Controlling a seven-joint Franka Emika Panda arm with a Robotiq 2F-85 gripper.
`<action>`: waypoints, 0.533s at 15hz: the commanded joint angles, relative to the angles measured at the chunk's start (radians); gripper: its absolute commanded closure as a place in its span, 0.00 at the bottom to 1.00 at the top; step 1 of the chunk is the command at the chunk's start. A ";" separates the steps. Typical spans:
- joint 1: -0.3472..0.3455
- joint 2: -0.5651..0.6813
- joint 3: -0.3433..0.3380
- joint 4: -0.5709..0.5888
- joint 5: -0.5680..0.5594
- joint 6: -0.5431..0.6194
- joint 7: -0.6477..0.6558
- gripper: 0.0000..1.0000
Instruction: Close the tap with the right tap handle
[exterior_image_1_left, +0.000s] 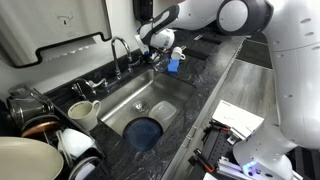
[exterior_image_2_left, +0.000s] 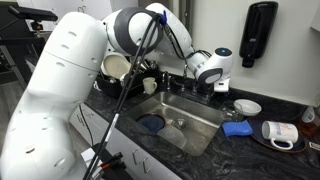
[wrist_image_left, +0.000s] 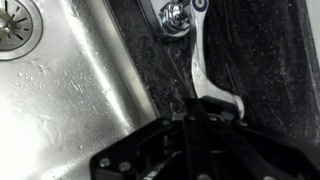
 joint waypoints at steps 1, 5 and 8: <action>-0.029 0.072 0.044 0.097 0.016 0.047 -0.019 1.00; -0.020 0.078 0.030 0.105 0.003 0.049 0.004 1.00; -0.023 0.047 0.037 0.086 -0.005 -0.021 -0.004 1.00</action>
